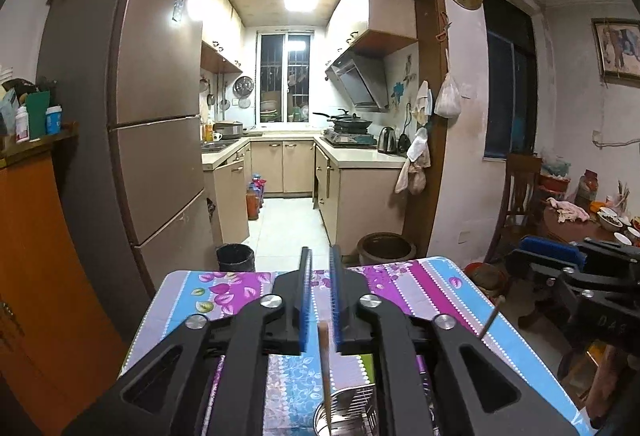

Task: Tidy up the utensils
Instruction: 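Lift the chopstick upright into the blue holder with the right tool while the left tool does likewise, then open both tools and move them back over the loose chopsticks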

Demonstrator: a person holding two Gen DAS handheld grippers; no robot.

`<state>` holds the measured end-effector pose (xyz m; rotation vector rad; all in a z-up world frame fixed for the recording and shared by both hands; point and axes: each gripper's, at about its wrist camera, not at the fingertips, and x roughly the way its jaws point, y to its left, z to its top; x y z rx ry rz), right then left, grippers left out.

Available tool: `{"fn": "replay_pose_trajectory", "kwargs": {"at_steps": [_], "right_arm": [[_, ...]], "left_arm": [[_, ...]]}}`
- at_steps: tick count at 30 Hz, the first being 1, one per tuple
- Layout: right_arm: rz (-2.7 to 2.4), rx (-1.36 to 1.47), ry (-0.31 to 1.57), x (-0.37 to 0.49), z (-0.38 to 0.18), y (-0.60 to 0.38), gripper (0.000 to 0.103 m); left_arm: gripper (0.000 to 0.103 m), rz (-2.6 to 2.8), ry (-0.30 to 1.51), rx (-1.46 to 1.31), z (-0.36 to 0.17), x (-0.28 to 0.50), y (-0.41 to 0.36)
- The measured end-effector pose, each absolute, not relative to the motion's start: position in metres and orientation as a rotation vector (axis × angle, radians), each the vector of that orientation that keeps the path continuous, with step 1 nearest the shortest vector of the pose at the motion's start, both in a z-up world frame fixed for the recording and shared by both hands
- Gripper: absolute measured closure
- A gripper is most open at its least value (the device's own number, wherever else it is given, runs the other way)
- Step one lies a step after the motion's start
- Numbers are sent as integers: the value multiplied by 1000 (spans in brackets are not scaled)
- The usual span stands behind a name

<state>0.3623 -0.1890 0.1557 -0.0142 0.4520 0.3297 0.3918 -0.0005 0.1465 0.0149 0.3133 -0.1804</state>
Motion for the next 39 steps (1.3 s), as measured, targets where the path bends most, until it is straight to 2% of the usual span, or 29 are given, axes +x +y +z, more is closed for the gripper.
{"fn": "replay_pose_trajectory", "kwargs": {"at_steps": [1, 3, 8, 10, 14, 19, 23, 30, 31, 33, 35, 39], "right_arm": [[324, -11, 448, 362, 156, -191, 64], [316, -3, 438, 359, 158, -197, 59], [294, 33, 408, 340, 163, -218, 52], [294, 48, 379, 321, 167, -227, 45], [289, 53, 297, 269, 174, -241, 37], [317, 67, 213, 202, 165, -244, 24], [348, 47, 191, 151, 135, -237, 23], [371, 38, 242, 80, 42, -218, 24], [386, 50, 268, 76, 28, -214, 29], [392, 39, 304, 68, 8, -204, 33], [394, 43, 347, 64, -13, -198, 33], [388, 81, 407, 57, -37, -198, 33]], "left_arm": [[82, -176, 312, 15, 146, 391, 0], [75, -162, 310, 13, 146, 390, 4], [65, -141, 306, 0, 148, 372, 17], [62, -146, 291, -12, 147, 356, 26], [44, -137, 234, -2, 141, 304, 47], [35, -145, 197, -16, 121, 237, 69], [29, -158, 206, 33, 75, 173, 80], [29, -224, 428, 90, -50, 116, 82], [29, -242, 457, 95, -65, 110, 80], [41, -273, 512, 137, -94, 101, 74], [47, -306, 552, 127, -111, 95, 73], [54, -342, 596, 145, -130, 89, 69]]}}
